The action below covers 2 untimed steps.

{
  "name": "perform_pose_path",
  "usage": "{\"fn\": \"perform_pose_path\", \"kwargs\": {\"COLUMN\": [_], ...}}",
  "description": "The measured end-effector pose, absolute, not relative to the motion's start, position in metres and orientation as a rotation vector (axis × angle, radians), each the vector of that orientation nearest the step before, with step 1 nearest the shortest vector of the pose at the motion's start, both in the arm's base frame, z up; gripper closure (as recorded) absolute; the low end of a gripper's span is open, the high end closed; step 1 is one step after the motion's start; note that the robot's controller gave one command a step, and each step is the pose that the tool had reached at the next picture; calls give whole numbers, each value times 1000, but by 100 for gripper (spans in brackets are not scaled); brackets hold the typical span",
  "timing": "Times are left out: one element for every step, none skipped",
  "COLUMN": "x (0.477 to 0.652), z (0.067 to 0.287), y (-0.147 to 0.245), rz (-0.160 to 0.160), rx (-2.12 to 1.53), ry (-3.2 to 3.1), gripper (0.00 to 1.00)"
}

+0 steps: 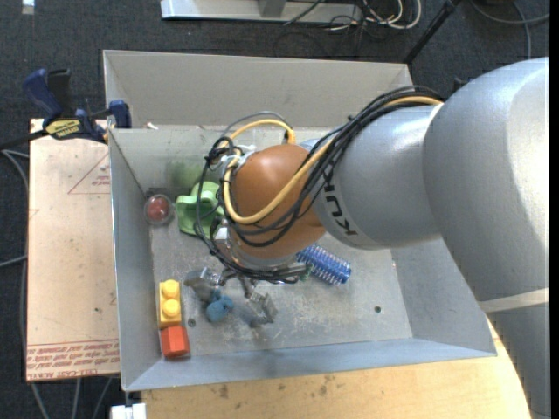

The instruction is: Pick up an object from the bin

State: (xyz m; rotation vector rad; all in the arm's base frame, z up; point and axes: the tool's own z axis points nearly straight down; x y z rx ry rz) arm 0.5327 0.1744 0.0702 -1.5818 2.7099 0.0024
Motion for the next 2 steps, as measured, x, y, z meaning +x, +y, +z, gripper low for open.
{"fn": "perform_pose_path", "kwargs": {"x": [533,516], "z": [71,196], "y": [174,183], "rz": [2,0], "rx": [-1580,-2181], "ry": [2713,2252], "gripper": [100,100]}}
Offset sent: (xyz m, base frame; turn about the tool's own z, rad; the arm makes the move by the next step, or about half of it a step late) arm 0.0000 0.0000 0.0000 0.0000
